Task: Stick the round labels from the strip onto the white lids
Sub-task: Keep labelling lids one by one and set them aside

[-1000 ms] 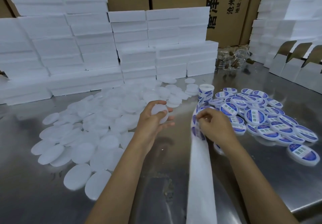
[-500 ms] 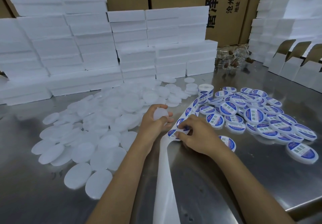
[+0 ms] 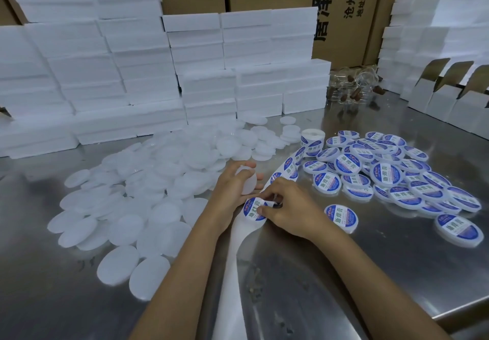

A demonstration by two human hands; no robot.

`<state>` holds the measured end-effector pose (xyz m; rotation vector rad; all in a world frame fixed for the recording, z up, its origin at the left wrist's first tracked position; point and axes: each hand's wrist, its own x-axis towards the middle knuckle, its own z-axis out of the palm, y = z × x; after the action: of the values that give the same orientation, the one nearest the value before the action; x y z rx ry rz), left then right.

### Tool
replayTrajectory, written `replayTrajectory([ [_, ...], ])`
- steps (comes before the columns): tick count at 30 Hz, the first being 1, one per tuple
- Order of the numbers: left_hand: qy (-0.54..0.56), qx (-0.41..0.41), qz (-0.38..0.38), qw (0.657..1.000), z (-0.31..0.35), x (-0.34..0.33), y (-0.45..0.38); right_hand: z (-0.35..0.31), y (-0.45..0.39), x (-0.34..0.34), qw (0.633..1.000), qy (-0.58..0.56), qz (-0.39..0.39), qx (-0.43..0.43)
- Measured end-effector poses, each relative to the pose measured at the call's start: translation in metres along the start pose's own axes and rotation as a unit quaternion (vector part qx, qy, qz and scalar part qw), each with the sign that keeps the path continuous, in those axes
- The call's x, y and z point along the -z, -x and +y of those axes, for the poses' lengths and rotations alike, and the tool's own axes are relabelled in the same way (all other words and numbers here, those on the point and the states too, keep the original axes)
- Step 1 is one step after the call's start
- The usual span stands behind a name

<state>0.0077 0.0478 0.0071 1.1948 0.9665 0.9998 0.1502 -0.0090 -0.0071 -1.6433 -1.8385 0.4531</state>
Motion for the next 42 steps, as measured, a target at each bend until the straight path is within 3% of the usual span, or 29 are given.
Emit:
replayTrajectory([
  [9, 0.037, 0.045, 0.012, 0.998, 0.001, 0.002, -0.002, -0.008, 0.003, -0.002, 0.997, -0.027, 0.051, 0.051],
  [12, 0.014, 0.063, 0.029, 0.997, 0.001, 0.004, -0.004, -0.017, 0.003, 0.001, 0.985, -0.163, 0.051, 0.021],
  [16, 0.059, 0.075, 0.016, 0.995, 0.002, 0.005, -0.003, -0.023, 0.005, 0.009, 0.921, -0.38, 0.083, -0.028],
  [19, 0.118, 0.067, -0.005, 0.991, 0.002, 0.009, -0.002, -0.022, 0.003, 0.015, 0.886, -0.446, 0.113, -0.052],
  [23, 0.245, 0.082, -0.008, 0.966, 0.005, 0.002, -0.001, -0.026, -0.009, 0.014, 0.901, -0.414, 0.103, -0.072],
  [28, 0.302, 0.059, -0.013, 0.951, 0.006, 0.009, -0.001, -0.041, -0.032, 0.006, 0.926, -0.364, 0.088, -0.05],
  [32, 0.277, 0.045, -0.011, 0.96, 0.01, 0.013, 0.001, -0.043, -0.037, -0.009, 0.936, -0.323, 0.133, -0.046],
  [42, 0.206, 0.034, 0.021, 0.978, 0.015, -0.001, 0.007, -0.035, -0.035, -0.016, 0.946, -0.282, 0.153, -0.045],
])
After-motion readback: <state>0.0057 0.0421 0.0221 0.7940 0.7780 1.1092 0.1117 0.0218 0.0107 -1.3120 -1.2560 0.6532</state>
